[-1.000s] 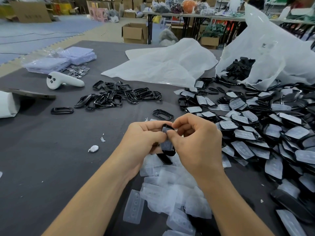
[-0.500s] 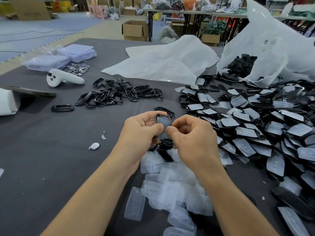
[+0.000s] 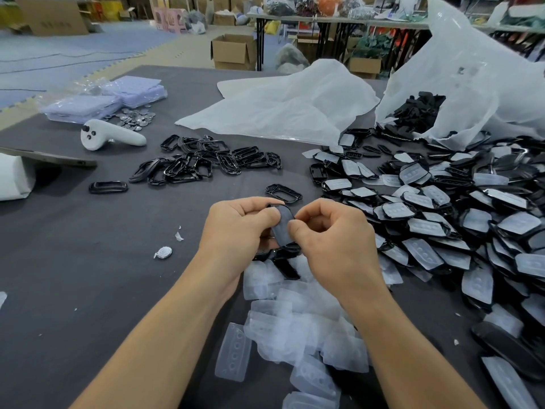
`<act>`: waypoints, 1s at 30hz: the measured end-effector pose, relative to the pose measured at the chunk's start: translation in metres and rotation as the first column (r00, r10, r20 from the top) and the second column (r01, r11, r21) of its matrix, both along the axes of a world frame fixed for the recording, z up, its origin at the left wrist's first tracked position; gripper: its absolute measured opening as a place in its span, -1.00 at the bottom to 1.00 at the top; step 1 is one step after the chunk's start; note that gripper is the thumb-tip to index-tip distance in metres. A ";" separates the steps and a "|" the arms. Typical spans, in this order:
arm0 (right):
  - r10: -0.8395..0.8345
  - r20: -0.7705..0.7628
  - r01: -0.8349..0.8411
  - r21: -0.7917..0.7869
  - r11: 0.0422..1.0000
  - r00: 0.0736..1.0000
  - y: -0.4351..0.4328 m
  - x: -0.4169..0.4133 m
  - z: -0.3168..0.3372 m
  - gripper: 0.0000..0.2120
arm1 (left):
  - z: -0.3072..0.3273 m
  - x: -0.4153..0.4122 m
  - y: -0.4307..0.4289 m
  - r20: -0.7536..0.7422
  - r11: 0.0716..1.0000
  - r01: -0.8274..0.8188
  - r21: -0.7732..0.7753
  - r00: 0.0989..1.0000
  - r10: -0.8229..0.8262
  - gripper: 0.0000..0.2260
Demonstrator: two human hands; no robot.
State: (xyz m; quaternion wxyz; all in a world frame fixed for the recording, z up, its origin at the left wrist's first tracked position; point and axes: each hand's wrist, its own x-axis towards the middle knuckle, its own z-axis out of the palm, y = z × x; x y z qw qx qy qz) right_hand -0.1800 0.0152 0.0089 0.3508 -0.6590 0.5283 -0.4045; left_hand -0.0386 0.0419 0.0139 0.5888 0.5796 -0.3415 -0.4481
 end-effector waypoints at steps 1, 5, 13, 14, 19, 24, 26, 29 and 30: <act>0.009 0.002 -0.009 0.007 1.000 1.000 0.001 0.001 0.000 -0.87 | 0.000 0.000 0.000 0.002 1.000 -0.005 0.000 1.000 0.005 -0.85; 0.035 -0.010 -0.035 0.023 0.999 0.999 0.001 0.003 0.000 -0.85 | -0.002 -0.002 -0.001 0.021 1.000 -0.024 -0.019 0.999 0.024 -0.84; -0.022 0.056 0.020 0.035 0.999 0.998 -0.002 -0.001 0.000 -0.88 | 0.000 0.006 0.002 -0.023 0.986 0.165 -0.004 0.986 -0.165 -0.69; -0.031 0.049 0.030 0.031 0.999 0.998 -0.002 -0.002 0.000 -0.88 | 0.000 0.006 0.003 0.006 0.985 0.172 0.007 0.985 -0.172 -0.68; -0.043 0.024 0.043 0.009 0.999 0.999 -0.002 -0.003 0.000 -0.87 | -0.001 0.006 0.002 0.070 0.993 0.115 0.035 0.991 -0.117 -0.83; -0.021 0.059 0.021 0.004 1.000 0.998 0.000 -0.001 0.001 -0.89 | -0.001 0.005 0.002 0.075 0.997 0.074 0.034 0.994 -0.076 -0.86; 0.024 0.092 -0.026 0.018 0.999 0.995 0.000 0.000 0.002 -0.90 | 0.000 0.005 0.002 0.063 0.998 0.064 0.030 0.996 -0.065 -0.86; 0.067 0.110 -0.070 0.019 0.997 0.992 0.002 0.001 0.003 -0.89 | 0.000 0.004 0.002 0.048 0.998 0.057 0.015 0.997 -0.057 -0.86; 0.068 0.111 -0.070 0.018 0.997 0.992 0.001 0.001 0.003 -0.88 | 0.000 0.004 0.003 0.046 0.998 0.063 0.010 0.997 -0.064 -0.86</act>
